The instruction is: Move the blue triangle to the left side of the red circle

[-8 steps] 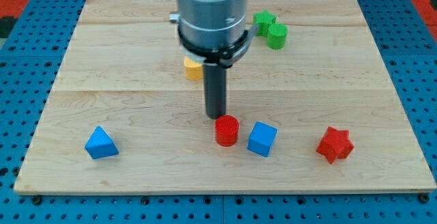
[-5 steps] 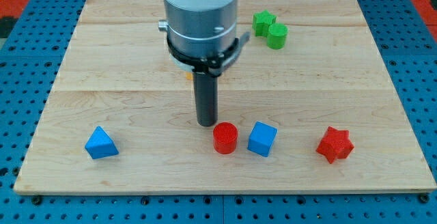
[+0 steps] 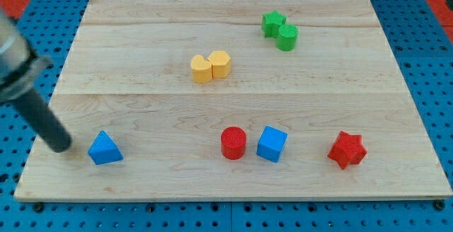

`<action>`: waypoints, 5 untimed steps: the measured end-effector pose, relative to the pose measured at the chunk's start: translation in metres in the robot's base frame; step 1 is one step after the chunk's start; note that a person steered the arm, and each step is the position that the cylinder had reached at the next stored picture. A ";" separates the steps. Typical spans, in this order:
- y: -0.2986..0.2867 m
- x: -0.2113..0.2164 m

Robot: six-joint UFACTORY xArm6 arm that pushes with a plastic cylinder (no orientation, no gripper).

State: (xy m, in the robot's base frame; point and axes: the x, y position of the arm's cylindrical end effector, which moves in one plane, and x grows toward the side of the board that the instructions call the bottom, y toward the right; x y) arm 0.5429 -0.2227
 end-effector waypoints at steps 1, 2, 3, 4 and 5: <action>0.046 0.001; 0.029 0.012; 0.040 0.025; 0.064 0.020; 0.075 0.016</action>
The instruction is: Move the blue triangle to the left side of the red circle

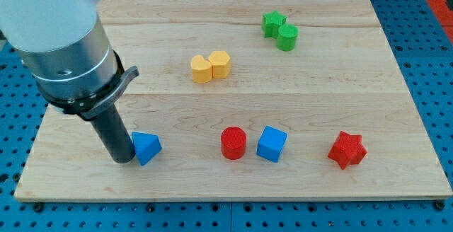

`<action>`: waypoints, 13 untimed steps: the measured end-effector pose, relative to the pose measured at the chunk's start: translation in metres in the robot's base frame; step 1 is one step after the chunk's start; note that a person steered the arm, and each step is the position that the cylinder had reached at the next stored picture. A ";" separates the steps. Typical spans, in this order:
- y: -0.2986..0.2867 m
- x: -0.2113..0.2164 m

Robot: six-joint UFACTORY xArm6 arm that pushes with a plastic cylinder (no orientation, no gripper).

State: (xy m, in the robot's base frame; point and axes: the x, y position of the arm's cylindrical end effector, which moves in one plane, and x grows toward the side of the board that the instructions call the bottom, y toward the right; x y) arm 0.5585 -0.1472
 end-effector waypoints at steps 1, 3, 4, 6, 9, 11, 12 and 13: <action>0.004 -0.001; 0.003 -0.010; 0.007 -0.010; 0.026 -0.010; 0.056 -0.010; 0.066 -0.010; 0.092 -0.010; 0.102 -0.010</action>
